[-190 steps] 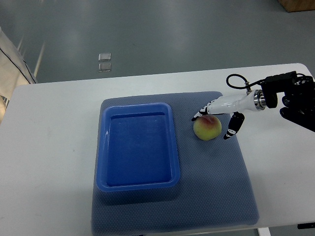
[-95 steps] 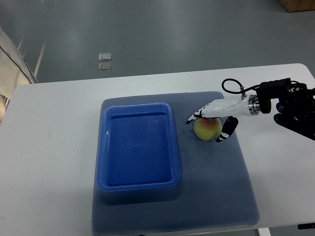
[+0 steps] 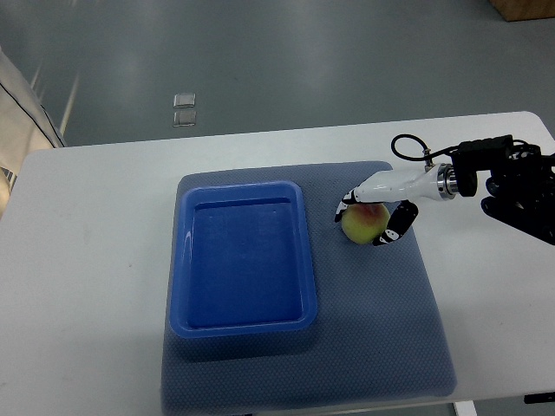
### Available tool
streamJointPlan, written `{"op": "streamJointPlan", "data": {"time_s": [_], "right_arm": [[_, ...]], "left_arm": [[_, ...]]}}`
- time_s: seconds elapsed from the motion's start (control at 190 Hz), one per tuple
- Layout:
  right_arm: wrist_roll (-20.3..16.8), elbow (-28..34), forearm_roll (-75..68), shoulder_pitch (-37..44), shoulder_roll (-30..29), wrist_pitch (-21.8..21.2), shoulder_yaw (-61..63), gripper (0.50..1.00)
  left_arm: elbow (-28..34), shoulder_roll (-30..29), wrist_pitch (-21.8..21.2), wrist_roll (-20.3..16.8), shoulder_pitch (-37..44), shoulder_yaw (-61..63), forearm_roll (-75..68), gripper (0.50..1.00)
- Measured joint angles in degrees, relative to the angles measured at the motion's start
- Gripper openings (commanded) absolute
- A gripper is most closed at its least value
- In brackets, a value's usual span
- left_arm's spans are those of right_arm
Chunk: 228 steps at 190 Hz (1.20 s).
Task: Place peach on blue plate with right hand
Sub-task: 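Lower the right hand and close its fingers around the peach, then carry the peach with the right hand into the blue tray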
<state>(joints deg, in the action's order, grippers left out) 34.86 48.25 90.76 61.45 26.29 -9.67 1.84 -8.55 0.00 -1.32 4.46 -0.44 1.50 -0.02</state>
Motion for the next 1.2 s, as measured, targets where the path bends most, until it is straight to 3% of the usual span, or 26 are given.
{"op": "streamJointPlan", "data": {"time_s": [0.253,0.738,1.075,1.201], "right_arm": [[0.12,-0.01,-2.80,4.42,-0.94,-0.47,0.04,0.719],[-0.66,-0.38,-3.61,4.76,-16.82,-0.97,-0.41,0.733],[-1.45,-7.97,-3.56,1.42,-24.75,0.81,-0.13,0.756],[-2.84,-8.88,-3.57,0.63,-26.01,2.54,-0.09,0.789]], "left_arm": [[0.20,0.00,0.00,0.00,0.00,-0.05,0.01,1.000],[0.20,0.00,0.00,0.02,0.01,-0.10,0.02,1.000],[0.21,0.00,0.00,0.02,-0.01,-0.10,0.01,1.000],[0.21,0.00,0.00,0.02,0.00,-0.09,0.01,1.000]]}}
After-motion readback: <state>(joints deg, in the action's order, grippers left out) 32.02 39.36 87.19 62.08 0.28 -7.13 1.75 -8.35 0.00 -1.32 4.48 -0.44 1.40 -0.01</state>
